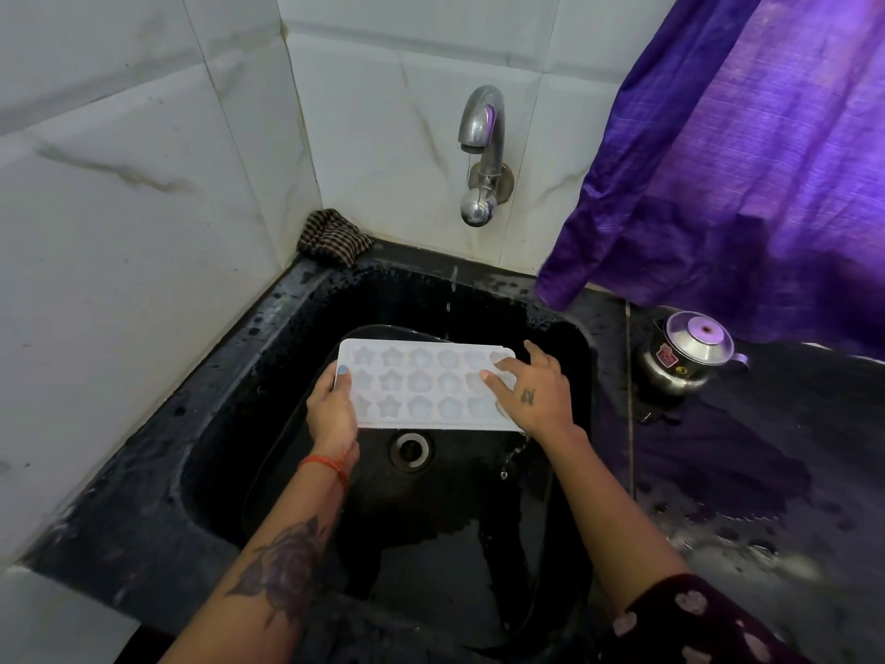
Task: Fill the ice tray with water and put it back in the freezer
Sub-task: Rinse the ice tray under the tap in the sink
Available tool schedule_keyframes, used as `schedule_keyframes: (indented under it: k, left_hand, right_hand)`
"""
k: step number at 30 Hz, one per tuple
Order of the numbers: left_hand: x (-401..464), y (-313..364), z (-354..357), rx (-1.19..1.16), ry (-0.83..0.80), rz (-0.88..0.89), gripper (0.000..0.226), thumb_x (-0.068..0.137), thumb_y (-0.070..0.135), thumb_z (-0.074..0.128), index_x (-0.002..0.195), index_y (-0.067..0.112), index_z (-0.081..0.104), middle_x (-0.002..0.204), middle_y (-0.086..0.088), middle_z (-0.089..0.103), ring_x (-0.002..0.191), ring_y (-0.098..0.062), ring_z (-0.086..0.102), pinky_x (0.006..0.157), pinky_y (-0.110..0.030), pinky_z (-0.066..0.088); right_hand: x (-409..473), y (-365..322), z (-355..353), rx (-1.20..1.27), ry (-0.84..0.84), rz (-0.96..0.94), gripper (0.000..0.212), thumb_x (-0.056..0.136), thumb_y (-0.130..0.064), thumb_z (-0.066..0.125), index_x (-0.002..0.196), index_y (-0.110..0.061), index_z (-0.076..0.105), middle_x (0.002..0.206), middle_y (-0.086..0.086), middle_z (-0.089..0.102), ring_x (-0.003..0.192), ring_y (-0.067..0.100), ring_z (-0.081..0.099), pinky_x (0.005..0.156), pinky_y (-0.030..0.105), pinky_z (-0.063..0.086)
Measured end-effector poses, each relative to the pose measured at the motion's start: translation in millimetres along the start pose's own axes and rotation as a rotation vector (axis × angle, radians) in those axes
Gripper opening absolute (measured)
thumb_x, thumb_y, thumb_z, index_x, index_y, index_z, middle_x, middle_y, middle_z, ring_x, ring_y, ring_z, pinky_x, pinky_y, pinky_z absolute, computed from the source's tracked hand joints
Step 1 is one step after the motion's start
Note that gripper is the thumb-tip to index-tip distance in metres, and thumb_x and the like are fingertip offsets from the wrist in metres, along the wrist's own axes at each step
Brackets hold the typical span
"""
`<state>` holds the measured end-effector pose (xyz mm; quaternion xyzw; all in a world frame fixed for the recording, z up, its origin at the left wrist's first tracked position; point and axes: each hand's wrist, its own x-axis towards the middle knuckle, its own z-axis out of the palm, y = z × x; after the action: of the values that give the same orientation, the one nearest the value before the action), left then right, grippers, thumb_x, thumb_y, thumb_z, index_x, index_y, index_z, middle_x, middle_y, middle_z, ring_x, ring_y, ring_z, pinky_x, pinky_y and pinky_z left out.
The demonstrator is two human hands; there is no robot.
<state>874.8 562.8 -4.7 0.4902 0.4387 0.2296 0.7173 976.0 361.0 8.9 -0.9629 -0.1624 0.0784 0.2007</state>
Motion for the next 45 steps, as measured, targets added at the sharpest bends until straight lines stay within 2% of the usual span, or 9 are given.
schedule_keyframes:
  k: [7,11,14,17,20,24,27,37,45]
  left_hand:
    - [-5,-2,-3,-0.010,0.012,-0.009,0.030,0.097,0.021,0.051,0.125,0.013,0.059,0.119,-0.010,0.063,0.108,-0.029,0.061,0.097,-0.047,0.049]
    - [-6,0,-4,-0.008,0.020,0.016,0.022,0.097,0.020,0.051,0.116,0.019,0.062,0.114,-0.009,0.064,0.107,-0.029,0.062,0.096,-0.046,0.049]
    - [-8,0,-5,-0.005,0.021,0.026,0.025,0.097,0.019,0.051,0.119,0.014,0.062,0.115,-0.010,0.064,0.106,-0.029,0.062,0.096,-0.044,0.049]
    - [-9,-1,-6,-0.003,0.013,0.034,0.023,0.097,0.020,0.051,0.116,0.016,0.063,0.114,-0.010,0.065,0.103,-0.028,0.062,0.092,-0.041,0.050]
    - [-9,1,-7,-0.001,0.003,0.045,0.022,0.097,0.020,0.051,0.114,0.016,0.063,0.113,-0.010,0.065,0.105,-0.029,0.063,0.095,-0.044,0.050]
    - [-10,4,-5,-0.009,-0.012,0.044,0.022,0.097,0.019,0.050,0.114,0.014,0.064,0.113,-0.011,0.066,0.106,-0.031,0.063,0.095,-0.046,0.050]
    - [-11,6,-3,-0.018,-0.029,0.047,0.019,0.097,0.018,0.050,0.110,0.014,0.064,0.108,-0.009,0.065,0.103,-0.031,0.063,0.095,-0.047,0.050]
    - [-8,3,-3,-0.017,-0.019,0.011,0.019,0.096,0.020,0.051,0.109,0.017,0.065,0.109,-0.009,0.066,0.105,-0.032,0.063,0.095,-0.050,0.050]
    - [-5,5,-1,-0.020,-0.020,0.037,0.020,0.096,0.019,0.052,0.110,0.017,0.066,0.113,-0.011,0.066,0.105,-0.031,0.063,0.096,-0.049,0.050]
  right_hand:
    - [-5,-3,1,0.018,-0.019,0.000,0.045,0.096,-0.051,0.041,0.136,-0.031,0.049,0.158,0.010,0.018,0.141,0.032,0.021,0.112,0.045,0.024]
    - [-4,2,-2,0.056,-0.034,-0.024,0.043,0.094,-0.051,0.047,0.131,-0.031,0.055,0.158,0.010,0.018,0.141,0.032,0.020,0.112,0.045,0.026]
    - [-6,6,0,0.060,-0.025,-0.017,0.041,0.091,-0.054,0.050,0.124,-0.031,0.059,0.158,0.010,0.019,0.140,0.033,0.024,0.110,0.045,0.028]
    - [-9,5,2,0.088,0.017,-0.016,0.043,0.092,-0.050,0.051,0.126,-0.024,0.053,0.158,0.012,0.018,0.139,0.034,0.026,0.107,0.044,0.029]
    - [-11,1,2,0.127,0.094,-0.113,0.040,0.096,-0.042,0.048,0.130,-0.022,0.050,0.158,0.012,0.018,0.138,0.034,0.028,0.108,0.045,0.030]
    - [-11,-6,2,0.147,0.016,-0.170,0.039,0.099,-0.048,0.035,0.128,-0.036,0.057,0.160,0.006,0.012,0.144,0.029,0.015,0.116,0.046,0.017]
    - [-11,-7,0,0.158,-0.057,-0.132,0.043,0.098,-0.053,0.030,0.129,-0.039,0.056,0.161,0.002,0.007,0.146,0.025,0.007,0.117,0.044,0.008]
    - [-9,-10,-5,0.097,-0.087,-0.124,0.046,0.098,-0.055,0.026,0.134,-0.041,0.050,0.161,0.002,0.006,0.147,0.024,0.005,0.119,0.048,0.004]
    - [-6,0,-8,0.027,-0.066,-0.192,0.042,0.096,-0.055,0.033,0.126,-0.039,0.057,0.161,0.003,0.005,0.147,0.026,0.006,0.118,0.051,0.007]
